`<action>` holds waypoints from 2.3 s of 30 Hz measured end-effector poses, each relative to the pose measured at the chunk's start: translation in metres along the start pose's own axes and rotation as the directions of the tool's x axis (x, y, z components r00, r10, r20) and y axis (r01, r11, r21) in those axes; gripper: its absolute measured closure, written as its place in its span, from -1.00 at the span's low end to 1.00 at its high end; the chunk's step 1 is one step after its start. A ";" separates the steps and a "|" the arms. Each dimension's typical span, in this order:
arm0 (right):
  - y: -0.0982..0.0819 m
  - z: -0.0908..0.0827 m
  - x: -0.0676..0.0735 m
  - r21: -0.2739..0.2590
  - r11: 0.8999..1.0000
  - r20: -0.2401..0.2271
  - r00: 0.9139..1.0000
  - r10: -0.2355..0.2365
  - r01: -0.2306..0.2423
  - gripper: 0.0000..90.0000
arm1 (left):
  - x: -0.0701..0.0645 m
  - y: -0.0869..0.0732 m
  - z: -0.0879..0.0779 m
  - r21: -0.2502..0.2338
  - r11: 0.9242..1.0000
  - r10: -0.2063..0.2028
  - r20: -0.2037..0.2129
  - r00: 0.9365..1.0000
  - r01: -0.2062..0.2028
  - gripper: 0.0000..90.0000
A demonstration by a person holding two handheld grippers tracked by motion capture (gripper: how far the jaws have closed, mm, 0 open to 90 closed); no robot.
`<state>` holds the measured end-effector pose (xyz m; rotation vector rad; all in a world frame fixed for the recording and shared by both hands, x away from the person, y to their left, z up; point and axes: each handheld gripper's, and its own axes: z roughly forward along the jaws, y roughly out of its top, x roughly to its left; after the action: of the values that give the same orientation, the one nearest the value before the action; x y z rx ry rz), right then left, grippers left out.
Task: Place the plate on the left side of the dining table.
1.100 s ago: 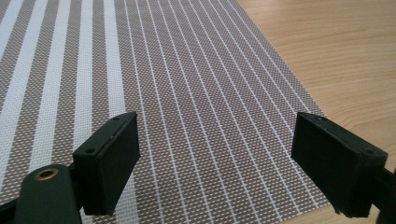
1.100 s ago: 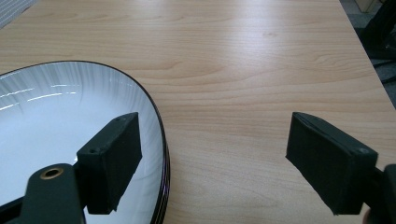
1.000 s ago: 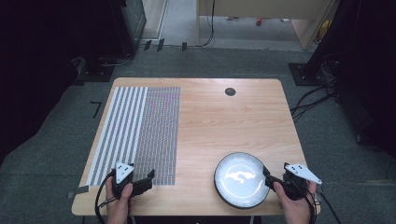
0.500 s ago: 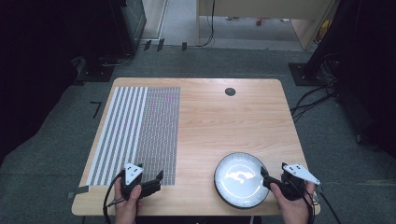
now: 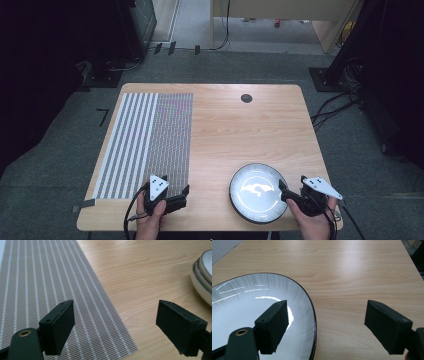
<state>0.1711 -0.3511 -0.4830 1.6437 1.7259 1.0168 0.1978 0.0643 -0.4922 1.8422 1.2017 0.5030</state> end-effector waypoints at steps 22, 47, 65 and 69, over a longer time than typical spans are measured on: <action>0.001 -0.001 0.006 -0.010 1.000 0.023 1.000 0.004 -0.004 -0.22 | -0.053 0.019 0.023 -0.021 0.998 0.066 0.115 0.991 -0.064 -0.66; -0.001 -0.004 0.011 -0.008 0.999 -0.062 0.998 -0.034 0.034 0.49 | -0.103 0.031 0.046 0.004 0.994 0.101 0.280 0.955 -0.106 -0.66; -0.001 -0.007 0.004 0.075 0.994 -0.050 0.995 0.082 -0.079 0.90 | -0.110 0.025 0.054 0.087 0.988 0.092 0.324 0.941 -0.127 0.37; -0.001 -0.006 0.006 0.080 0.994 -0.039 0.996 0.079 -0.076 0.89 | -0.108 0.026 0.056 0.101 0.988 0.079 0.328 0.941 -0.118 0.45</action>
<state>0.1650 -0.3459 -0.4796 1.7628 1.7618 1.0382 0.2018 -0.0595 -0.4894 2.0019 0.9362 0.1736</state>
